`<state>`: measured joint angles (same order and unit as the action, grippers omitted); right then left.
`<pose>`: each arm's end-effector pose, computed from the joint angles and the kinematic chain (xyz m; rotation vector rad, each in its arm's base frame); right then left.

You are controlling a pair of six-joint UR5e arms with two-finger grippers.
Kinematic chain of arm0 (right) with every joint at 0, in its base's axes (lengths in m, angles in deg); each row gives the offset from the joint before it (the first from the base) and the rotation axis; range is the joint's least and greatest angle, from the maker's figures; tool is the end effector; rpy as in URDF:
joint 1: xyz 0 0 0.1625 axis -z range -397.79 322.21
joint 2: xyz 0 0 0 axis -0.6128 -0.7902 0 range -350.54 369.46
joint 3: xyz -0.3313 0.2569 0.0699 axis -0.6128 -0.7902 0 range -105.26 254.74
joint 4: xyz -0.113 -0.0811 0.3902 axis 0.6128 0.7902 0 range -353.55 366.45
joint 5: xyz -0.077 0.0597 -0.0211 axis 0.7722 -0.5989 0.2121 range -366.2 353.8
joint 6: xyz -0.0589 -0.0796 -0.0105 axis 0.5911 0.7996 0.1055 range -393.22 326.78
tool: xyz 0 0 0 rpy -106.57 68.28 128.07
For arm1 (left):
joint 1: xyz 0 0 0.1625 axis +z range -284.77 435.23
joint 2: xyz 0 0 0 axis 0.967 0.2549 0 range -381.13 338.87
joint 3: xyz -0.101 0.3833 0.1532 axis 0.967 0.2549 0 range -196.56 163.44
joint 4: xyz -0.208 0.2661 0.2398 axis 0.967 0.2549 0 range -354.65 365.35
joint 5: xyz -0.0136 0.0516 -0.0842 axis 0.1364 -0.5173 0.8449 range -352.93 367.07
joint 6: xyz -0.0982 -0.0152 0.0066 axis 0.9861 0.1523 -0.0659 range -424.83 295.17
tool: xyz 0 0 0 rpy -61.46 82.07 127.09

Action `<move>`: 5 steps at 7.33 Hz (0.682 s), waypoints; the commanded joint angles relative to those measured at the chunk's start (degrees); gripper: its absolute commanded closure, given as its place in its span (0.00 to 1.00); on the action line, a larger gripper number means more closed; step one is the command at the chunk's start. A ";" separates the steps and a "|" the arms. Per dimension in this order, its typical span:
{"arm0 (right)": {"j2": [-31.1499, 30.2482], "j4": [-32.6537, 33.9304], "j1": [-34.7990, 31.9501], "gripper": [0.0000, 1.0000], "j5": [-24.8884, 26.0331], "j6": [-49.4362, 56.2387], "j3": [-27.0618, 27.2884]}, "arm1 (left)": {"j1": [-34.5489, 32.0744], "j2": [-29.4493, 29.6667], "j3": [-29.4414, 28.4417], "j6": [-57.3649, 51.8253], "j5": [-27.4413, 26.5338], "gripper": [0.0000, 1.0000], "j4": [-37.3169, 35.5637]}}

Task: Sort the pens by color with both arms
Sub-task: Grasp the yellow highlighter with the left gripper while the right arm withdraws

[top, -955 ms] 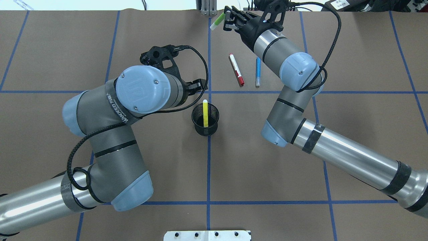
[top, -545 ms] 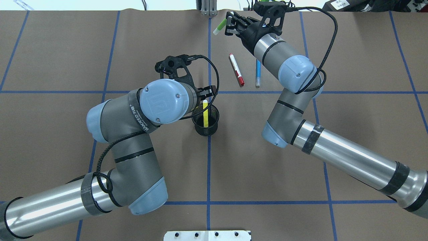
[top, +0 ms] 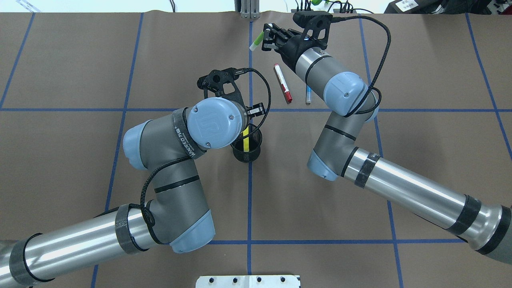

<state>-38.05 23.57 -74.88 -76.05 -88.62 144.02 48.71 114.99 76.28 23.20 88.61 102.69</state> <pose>-0.4864 -0.5778 0.2235 1.1745 -1.1685 0.3233 0.5612 -0.4454 0.1330 0.3765 0.9263 -0.4653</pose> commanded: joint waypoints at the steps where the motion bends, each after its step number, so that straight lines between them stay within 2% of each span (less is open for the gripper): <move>1: 0.40 -0.07 0.09 0.25 -0.46 -0.84 -0.20 | 0.24 1.60 -2.57 0.04 -1.46 0.45 0.05; 2: 0.32 -0.08 0.09 0.15 -1.16 -1.46 -0.20 | 0.85 1.52 -2.66 0.04 -1.55 0.45 -0.04; 3: 0.31 -0.08 0.00 0.12 -1.86 -1.55 -0.02 | 1.21 1.25 -2.66 -0.05 -1.90 0.45 -0.04; 5: 0.14 -0.16 -0.70 0.12 -3.18 -1.73 0.24 | 2.44 1.08 -2.66 -0.14 -3.84 0.46 -0.13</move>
<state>-37.78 23.48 -75.12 -78.24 -90.17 144.12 50.61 116.14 73.65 23.10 85.48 102.63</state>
